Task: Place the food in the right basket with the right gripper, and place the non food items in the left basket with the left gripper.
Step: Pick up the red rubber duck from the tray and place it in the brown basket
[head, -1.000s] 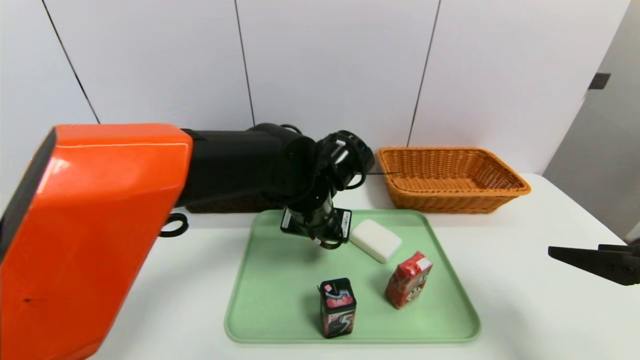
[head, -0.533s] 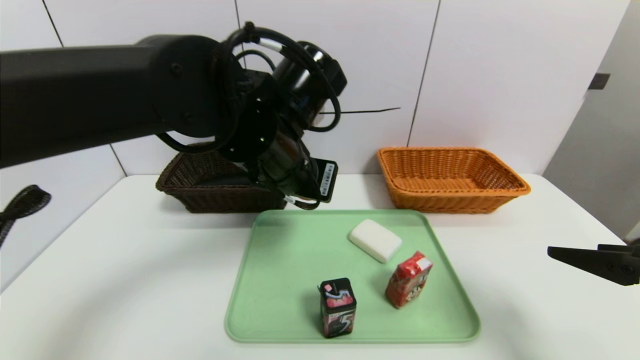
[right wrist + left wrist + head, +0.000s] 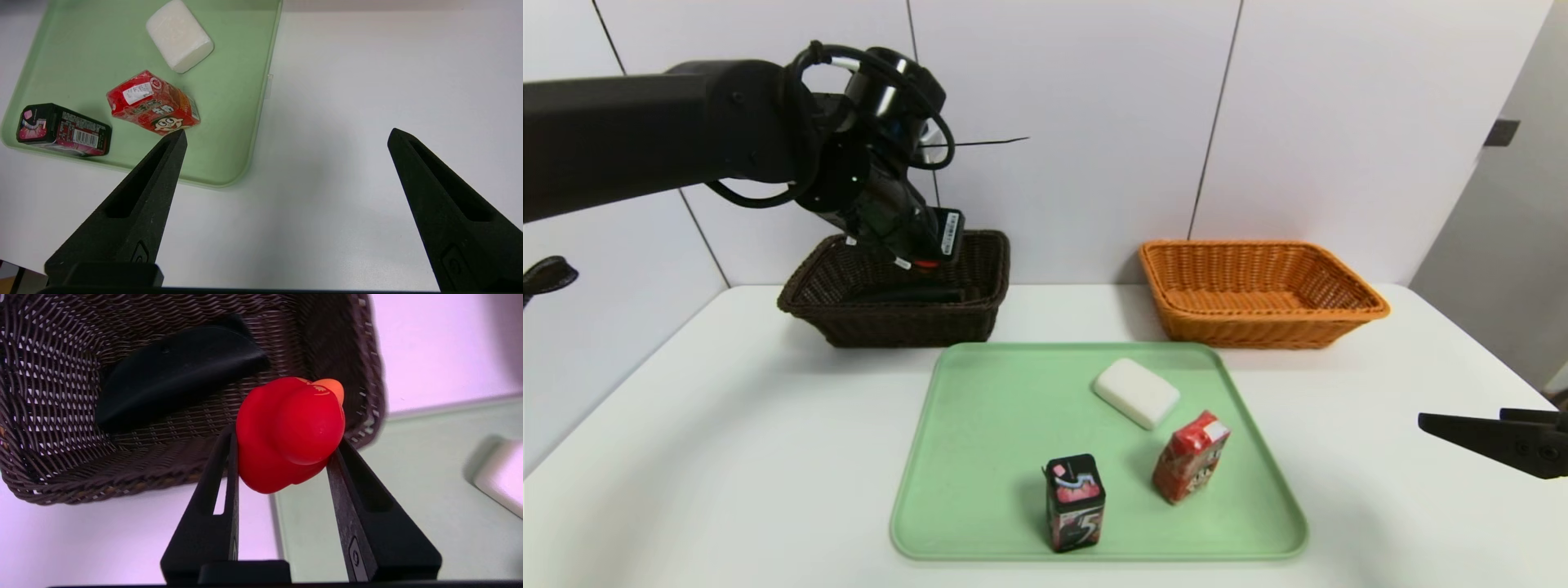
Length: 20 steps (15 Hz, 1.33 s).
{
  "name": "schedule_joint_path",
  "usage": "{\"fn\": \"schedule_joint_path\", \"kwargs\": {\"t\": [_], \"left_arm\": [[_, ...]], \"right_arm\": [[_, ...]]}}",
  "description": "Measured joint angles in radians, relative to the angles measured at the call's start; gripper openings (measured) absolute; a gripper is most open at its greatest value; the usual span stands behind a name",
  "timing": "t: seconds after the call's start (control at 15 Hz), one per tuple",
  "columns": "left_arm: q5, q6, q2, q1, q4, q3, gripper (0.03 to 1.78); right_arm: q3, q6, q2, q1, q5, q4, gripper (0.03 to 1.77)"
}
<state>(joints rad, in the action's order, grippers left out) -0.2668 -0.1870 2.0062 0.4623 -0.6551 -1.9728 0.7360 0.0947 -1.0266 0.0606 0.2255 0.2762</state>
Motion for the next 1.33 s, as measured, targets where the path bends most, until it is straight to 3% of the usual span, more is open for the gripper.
{"fn": "schedule_joint_path", "kwargs": {"t": [0.47, 0.8, 1.0, 1.33], "left_arm": [[0.005, 0.039, 0.164, -0.050, 0.135, 0.000, 0.67], [0.005, 0.044, 0.220, -0.069, 0.148, 0.000, 0.67], [0.005, 0.043, 0.226, -0.076, 0.147, -0.002, 1.01], [0.004, 0.042, 0.206, -0.078, 0.150, -0.003, 1.34]], "right_arm": [[-0.013, -0.001, 0.004, 0.000, 0.001, 0.000, 1.70], [-0.015, -0.002, 0.004, 0.000, 0.003, 0.000, 1.70], [-0.021, -0.001, 0.004, 0.000, 0.003, -0.001, 1.70], [-0.026, -0.002, 0.008, 0.000, 0.002, -0.001, 1.70]]}}
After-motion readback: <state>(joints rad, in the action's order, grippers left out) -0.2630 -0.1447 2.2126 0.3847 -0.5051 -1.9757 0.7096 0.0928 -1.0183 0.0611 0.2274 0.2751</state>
